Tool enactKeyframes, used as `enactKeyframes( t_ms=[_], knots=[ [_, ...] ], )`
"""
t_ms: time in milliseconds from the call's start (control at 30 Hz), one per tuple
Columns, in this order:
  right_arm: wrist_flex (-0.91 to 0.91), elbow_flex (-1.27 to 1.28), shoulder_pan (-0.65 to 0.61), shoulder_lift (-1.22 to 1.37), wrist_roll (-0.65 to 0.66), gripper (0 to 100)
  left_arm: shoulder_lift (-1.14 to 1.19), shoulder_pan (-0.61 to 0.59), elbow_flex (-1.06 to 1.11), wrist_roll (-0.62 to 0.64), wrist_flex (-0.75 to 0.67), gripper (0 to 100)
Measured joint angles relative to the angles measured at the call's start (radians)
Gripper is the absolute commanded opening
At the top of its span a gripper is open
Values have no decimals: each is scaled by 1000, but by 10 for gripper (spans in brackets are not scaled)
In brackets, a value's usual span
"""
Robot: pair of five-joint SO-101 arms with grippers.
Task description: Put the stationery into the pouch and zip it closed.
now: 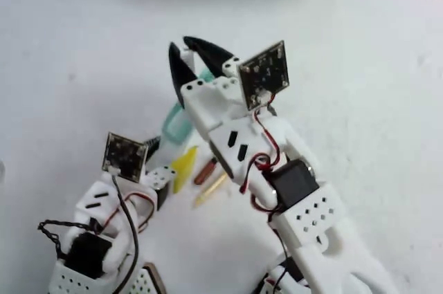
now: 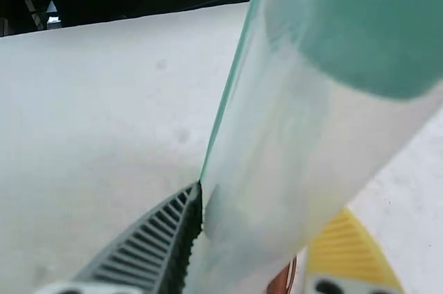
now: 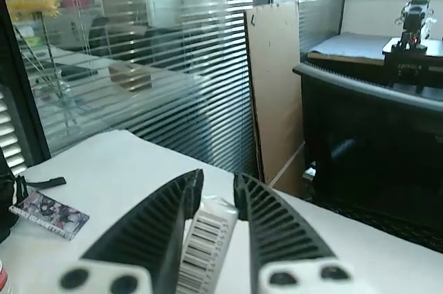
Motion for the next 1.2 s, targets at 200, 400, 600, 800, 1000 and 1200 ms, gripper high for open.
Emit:
enactKeyframes(
  t_ms=[200,400,600,800,1000,1200],
  knots=[
    [-9,0,-17,0,0,17,0,-2,0,0,-14,155],
    [103,0,3,-54,0,17,2,2,0,-2,-34,111],
    [319,23,275,-175,74,17,2,-34,0,-2,-37,106],
    [420,176,562,-35,190,17,2,-51,0,-2,-37,107],
    [423,195,675,144,219,17,2,-51,0,-2,-37,108],
    [439,195,517,170,301,22,2,-51,0,-2,-37,106]
  ],
)
